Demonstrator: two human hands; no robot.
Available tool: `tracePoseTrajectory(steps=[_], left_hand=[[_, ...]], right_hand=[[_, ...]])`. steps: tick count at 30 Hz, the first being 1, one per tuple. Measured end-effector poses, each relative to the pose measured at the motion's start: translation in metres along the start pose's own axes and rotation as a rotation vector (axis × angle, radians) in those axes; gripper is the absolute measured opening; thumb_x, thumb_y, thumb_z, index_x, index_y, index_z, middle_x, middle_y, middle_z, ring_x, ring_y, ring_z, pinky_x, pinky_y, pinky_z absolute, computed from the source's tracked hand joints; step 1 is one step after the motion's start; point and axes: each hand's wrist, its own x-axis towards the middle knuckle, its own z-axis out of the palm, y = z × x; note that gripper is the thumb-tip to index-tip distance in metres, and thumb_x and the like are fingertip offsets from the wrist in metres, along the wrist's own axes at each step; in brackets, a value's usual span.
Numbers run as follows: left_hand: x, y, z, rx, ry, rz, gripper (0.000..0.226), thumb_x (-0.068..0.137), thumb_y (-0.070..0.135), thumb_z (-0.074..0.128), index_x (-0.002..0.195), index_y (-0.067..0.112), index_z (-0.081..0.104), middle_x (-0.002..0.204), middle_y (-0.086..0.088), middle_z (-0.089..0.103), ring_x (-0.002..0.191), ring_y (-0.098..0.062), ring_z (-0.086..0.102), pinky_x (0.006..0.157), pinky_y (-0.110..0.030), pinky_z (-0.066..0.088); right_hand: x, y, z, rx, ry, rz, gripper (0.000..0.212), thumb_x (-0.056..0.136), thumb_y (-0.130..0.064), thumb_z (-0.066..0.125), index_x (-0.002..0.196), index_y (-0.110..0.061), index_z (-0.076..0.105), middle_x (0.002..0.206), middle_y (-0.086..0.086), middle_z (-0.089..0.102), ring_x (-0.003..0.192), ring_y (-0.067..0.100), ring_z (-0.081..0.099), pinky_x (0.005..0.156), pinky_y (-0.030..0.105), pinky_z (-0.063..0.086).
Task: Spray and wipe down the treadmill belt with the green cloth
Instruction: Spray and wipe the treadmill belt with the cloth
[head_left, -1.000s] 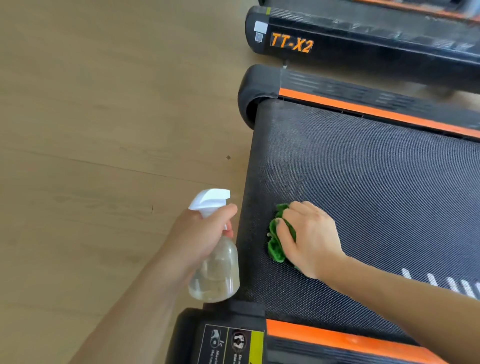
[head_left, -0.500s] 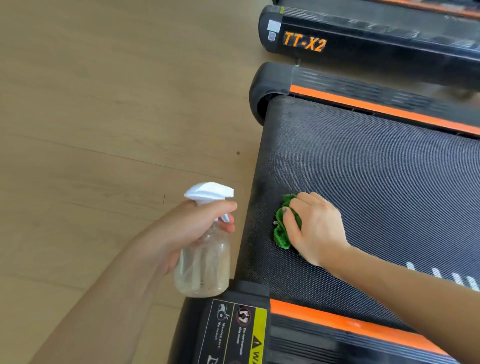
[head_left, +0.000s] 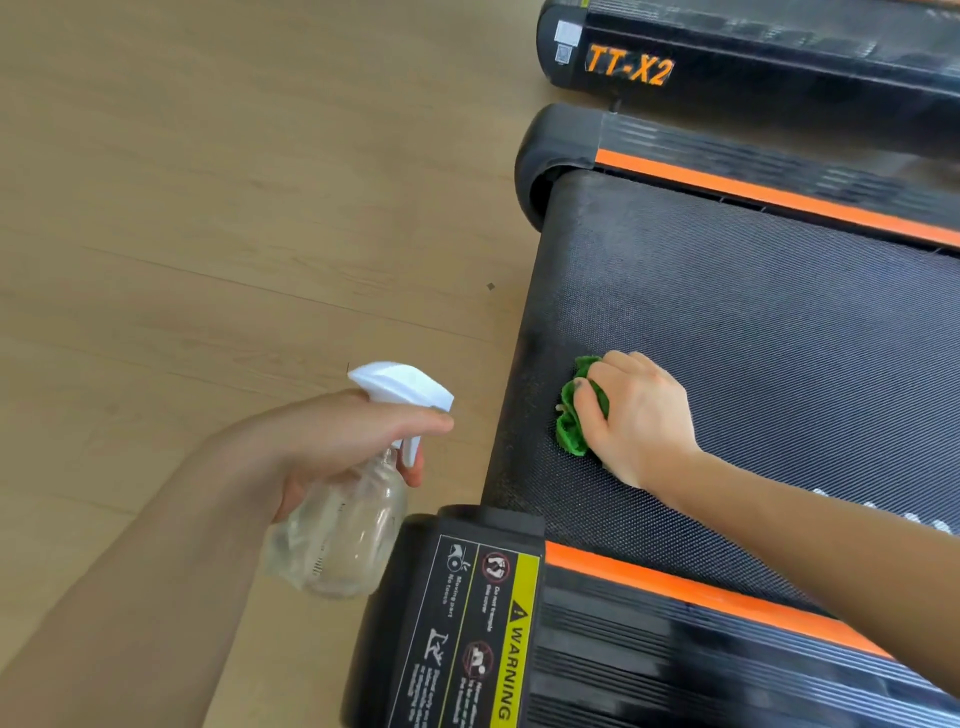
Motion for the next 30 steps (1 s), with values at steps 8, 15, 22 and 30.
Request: tracePoseTrajectory(steps=[8,15,22,30], left_hand=[[-0.016,-0.016,-0.010,0.117,-0.113,-0.093,0.041,0.085,0.055,0.078,0.080,0.014,0.075,0.097,-0.006,0.082,0.082,-0.022,0.065,0.077,-0.036,0.051],[-0.019,-0.008,-0.008,0.102,-0.064,-0.018,0.034,0.095,0.047,0.070,0.081,0.016,0.072,0.089,-0.001,0.082,0.086,-0.022,0.063,0.082,-0.038,0.047],[-0.004,-0.003,-0.012,0.045,0.010,0.011,0.043,0.095,0.050,0.069,0.105,0.009,0.073,0.093,0.000,0.082,0.083,-0.021,0.061,0.081,-0.036,0.045],[0.027,0.007,-0.013,-0.109,0.214,0.114,0.039,0.097,0.048,0.067,0.105,0.010,0.074,0.078,0.005,0.077,0.080,-0.017,0.056,0.068,-0.030,0.042]], right_hand=[[0.000,0.000,0.001,-0.019,0.000,-0.002,0.039,0.098,-0.036,0.037,0.071,-0.015,0.055,0.073,-0.002,0.052,0.068,0.022,0.047,0.061,0.031,0.036],[0.000,-0.004,-0.006,-0.016,-0.025,-0.010,0.040,0.098,-0.038,0.036,0.071,-0.015,0.056,0.074,0.000,0.054,0.070,0.025,0.051,0.062,0.030,0.033],[-0.022,-0.043,-0.011,0.081,-0.117,-0.425,0.033,0.098,-0.031,0.048,0.070,-0.015,0.057,0.074,0.002,0.053,0.070,0.026,0.048,0.065,0.036,0.042],[0.052,-0.102,0.010,-0.219,-0.590,-0.564,0.035,0.097,-0.034,0.045,0.068,-0.016,0.054,0.064,-0.002,0.045,0.066,0.029,0.049,0.062,0.033,0.044]])
